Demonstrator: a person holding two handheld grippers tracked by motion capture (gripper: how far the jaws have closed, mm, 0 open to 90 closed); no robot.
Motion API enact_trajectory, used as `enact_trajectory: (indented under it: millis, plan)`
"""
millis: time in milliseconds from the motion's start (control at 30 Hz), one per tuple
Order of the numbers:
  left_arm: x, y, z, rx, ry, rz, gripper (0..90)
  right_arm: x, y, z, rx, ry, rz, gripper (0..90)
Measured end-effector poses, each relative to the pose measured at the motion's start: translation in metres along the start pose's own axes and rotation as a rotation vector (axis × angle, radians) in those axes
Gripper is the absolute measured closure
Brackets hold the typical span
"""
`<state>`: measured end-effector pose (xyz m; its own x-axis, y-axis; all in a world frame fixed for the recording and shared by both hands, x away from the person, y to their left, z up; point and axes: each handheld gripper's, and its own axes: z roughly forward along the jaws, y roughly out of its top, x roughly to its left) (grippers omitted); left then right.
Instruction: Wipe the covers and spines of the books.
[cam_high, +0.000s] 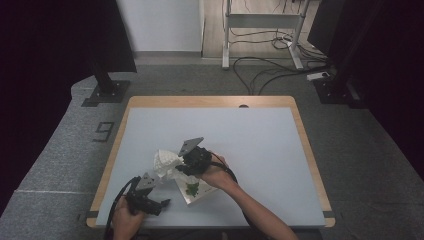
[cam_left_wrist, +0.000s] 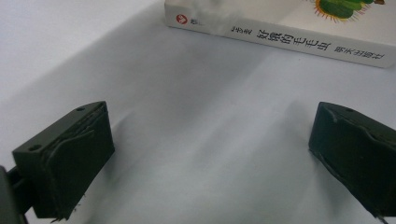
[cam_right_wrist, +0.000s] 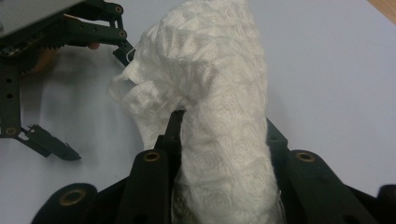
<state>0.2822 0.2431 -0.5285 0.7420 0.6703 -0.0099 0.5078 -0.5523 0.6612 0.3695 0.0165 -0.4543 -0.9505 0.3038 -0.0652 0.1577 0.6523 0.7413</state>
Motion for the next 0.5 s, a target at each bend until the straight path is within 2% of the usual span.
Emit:
enact_trajectory:
  millis: [500]
  plan:
    - [0.000, 0.000, 0.000, 0.000, 0.000, 0.001, 0.0, -0.010, -0.015, -0.021, -0.013, -0.026, 0.020, 63.9]
